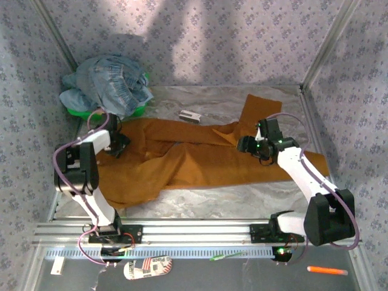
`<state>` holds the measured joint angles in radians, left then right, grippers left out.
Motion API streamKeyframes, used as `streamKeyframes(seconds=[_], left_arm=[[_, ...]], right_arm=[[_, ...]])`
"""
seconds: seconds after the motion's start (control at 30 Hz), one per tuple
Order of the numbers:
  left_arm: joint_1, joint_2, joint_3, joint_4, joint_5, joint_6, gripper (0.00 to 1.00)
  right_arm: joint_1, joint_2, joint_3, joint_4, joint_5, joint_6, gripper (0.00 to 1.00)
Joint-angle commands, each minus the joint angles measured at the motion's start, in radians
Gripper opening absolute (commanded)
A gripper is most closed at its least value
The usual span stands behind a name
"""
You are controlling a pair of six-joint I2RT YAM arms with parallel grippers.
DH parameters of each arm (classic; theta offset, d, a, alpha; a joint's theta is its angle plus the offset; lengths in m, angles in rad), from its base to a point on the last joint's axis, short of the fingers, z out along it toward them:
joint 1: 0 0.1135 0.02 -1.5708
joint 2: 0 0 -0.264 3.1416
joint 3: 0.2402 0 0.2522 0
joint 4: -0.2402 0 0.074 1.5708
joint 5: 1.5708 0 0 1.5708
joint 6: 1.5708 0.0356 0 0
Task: Fold and stack the trousers
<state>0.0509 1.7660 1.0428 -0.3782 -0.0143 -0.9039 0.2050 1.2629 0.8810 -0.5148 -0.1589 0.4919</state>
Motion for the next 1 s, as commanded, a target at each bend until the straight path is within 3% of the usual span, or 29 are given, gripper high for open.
streamKeyframes(seconds=[0.0, 0.23, 0.43, 0.7, 0.9, 0.97], left_arm=[[0.019, 0.054, 0.058, -0.085, -0.093, 0.096, 0.50], [0.021, -0.051, 0.083, -0.141, -0.281, 0.189, 0.58], [-0.056, -0.273, 0.031, -0.223, -0.308, 0.192, 0.70], [-0.279, -0.713, -0.328, -0.255, -0.145, 0.019, 0.75], [-0.292, -0.927, -0.599, -0.232, -0.138, -0.098, 0.76], [-0.290, -0.973, -0.660, -0.232, -0.186, -0.128, 0.77]], right_arm=[[-0.053, -0.011, -0.028, -0.013, -0.028, 0.032, 0.71], [-0.161, -0.040, -0.059, -0.044, -0.066, 0.056, 0.73], [-0.174, -0.075, -0.108, -0.100, -0.062, 0.110, 0.74], [-0.336, -0.145, -0.235, -0.195, -0.050, 0.178, 0.77], [-0.433, -0.101, -0.276, -0.117, -0.083, 0.233, 0.76], [-0.446, -0.057, -0.272, -0.090, -0.093, 0.265, 0.69]])
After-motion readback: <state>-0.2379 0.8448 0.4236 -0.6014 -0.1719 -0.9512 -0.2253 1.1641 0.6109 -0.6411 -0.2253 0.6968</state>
